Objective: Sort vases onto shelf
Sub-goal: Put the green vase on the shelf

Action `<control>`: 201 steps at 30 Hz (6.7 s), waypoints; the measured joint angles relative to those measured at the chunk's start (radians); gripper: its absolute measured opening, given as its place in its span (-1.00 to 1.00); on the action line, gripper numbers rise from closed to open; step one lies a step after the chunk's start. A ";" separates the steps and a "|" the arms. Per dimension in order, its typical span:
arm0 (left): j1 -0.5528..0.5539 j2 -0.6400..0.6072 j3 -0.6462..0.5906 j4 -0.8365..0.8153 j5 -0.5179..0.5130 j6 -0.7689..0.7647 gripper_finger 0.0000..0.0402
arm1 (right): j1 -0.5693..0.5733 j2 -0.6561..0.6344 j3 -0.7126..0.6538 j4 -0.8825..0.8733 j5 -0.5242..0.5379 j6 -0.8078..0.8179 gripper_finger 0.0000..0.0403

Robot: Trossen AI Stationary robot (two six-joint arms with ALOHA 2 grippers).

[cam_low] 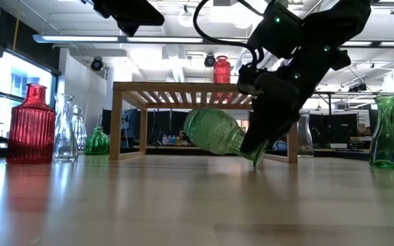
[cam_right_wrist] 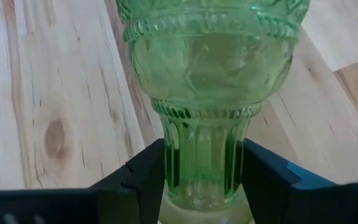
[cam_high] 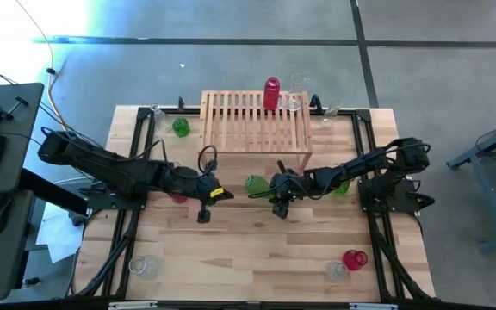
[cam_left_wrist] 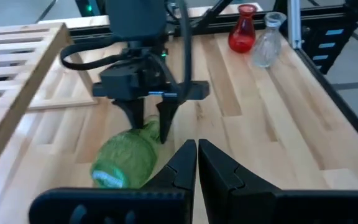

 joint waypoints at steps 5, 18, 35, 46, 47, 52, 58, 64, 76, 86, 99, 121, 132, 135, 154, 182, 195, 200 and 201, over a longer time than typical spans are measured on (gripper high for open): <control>-0.030 0.008 0.000 0.008 0.019 -0.015 -0.96 | 0.001 -0.001 -0.001 0.016 -0.001 -0.015 0.10; -0.040 0.054 0.004 0.038 0.016 -0.065 -0.96 | 0.029 -0.154 0.056 -0.114 -0.001 -0.125 0.19; -0.004 0.562 0.417 -0.144 0.018 -0.047 -0.59 | 0.364 -0.579 -0.137 -0.346 0.398 0.040 -0.86; 0.081 0.835 0.818 -0.512 0.086 -0.038 -0.03 | 0.454 -0.641 -0.159 -0.350 0.518 0.050 -0.86; 0.087 0.847 0.833 -0.520 0.087 -0.037 0.00 | 0.456 -0.642 -0.159 -0.344 0.519 0.050 -0.85; 0.109 0.897 0.864 -0.539 0.086 -0.019 0.11 | 0.462 -0.641 -0.159 -0.347 0.519 0.048 -0.80; 0.127 0.939 0.866 -0.523 0.033 0.016 0.13 | 0.462 -0.641 -0.159 -0.346 0.519 0.048 -0.79; 0.127 0.961 0.865 -0.519 -0.014 0.061 0.13 | 0.462 -0.641 -0.159 -0.346 0.519 0.048 -0.79; 0.099 0.959 0.865 -0.564 -0.090 0.052 0.13 | 0.462 -0.641 -0.159 -0.347 0.519 0.051 -0.79; 0.078 0.949 0.882 -0.565 -0.183 0.075 0.13 | 0.462 -0.641 -0.159 -0.346 0.519 0.051 -0.79; 0.169 0.963 0.882 -0.564 -0.028 0.032 0.13 | 0.462 -0.640 -0.159 -0.346 0.519 0.051 -0.79; 0.157 1.023 0.882 -0.653 0.061 0.125 -0.13 | 0.466 -0.640 -0.158 -0.345 0.518 0.051 -0.79; 0.126 0.976 0.882 -0.640 0.064 0.153 -0.25 | 0.466 -0.640 -0.158 -0.346 0.518 0.050 -0.79; 0.110 0.923 0.882 -0.633 0.067 0.122 -0.25 | 0.466 -0.640 -0.158 -0.346 0.518 0.047 -0.79; 0.047 0.178 0.278 0.126 -0.348 0.029 -0.25 | 0.458 -0.640 -0.158 -0.192 0.519 -0.137 -0.79; 0.877 0.395 0.116 1.065 0.623 -0.042 -0.25 | -0.028 -0.640 -0.157 0.270 0.350 -0.522 -0.79; 0.899 0.597 0.196 1.212 0.620 -0.075 -0.25 | -0.175 -0.640 -0.157 0.311 0.241 -0.615 -0.79; 0.905 0.615 0.196 1.227 0.619 -0.074 -0.25 | -0.195 -0.640 -0.157 0.313 0.228 -0.627 -0.79; 0.905 0.618 0.196 1.226 0.618 -0.074 -0.25 | -0.197 -0.640 -0.157 0.313 0.227 -0.627 -0.79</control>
